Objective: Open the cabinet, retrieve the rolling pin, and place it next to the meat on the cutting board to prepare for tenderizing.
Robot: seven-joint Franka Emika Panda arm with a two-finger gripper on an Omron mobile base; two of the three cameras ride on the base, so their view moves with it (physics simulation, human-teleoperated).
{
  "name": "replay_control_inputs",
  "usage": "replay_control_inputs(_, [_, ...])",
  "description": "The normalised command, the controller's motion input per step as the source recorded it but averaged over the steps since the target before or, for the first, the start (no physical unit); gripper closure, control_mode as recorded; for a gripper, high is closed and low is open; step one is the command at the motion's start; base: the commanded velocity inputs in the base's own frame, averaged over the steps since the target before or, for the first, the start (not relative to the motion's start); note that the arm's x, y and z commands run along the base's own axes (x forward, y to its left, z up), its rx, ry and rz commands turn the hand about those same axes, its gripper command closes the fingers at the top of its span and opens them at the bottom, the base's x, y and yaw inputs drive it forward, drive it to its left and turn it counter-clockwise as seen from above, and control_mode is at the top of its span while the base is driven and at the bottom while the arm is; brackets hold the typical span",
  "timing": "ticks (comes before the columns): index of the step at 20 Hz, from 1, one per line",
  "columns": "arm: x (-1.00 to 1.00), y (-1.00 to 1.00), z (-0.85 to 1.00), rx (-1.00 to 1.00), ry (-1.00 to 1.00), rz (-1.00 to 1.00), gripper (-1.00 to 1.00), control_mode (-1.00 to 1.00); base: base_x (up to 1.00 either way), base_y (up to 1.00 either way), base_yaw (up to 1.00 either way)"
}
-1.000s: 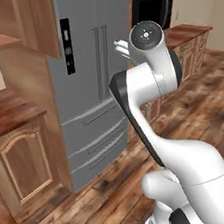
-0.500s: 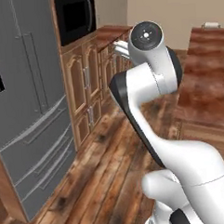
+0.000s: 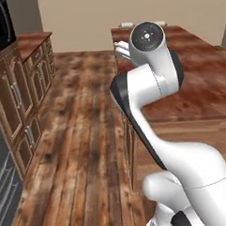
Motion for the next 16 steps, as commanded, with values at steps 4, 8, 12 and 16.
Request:
replay_control_inputs(4, [0.0,0.0,0.0,0.0,0.0,0.0,1.0,1.0,0.0,0.0,-0.63])
replay_control_inputs(8, [0.0,0.0,0.0,0.0,0.0,0.0,1.0,1.0,0.0,-0.01,-0.63])
replay_control_inputs(12, [0.0,0.0,0.0,0.0,0.0,0.0,1.0,1.0,0.0,-0.02,-0.64])
replay_control_inputs(16, [0.0,0.0,0.0,0.0,0.0,0.0,1.0,1.0,0.0,0.0,-0.62])
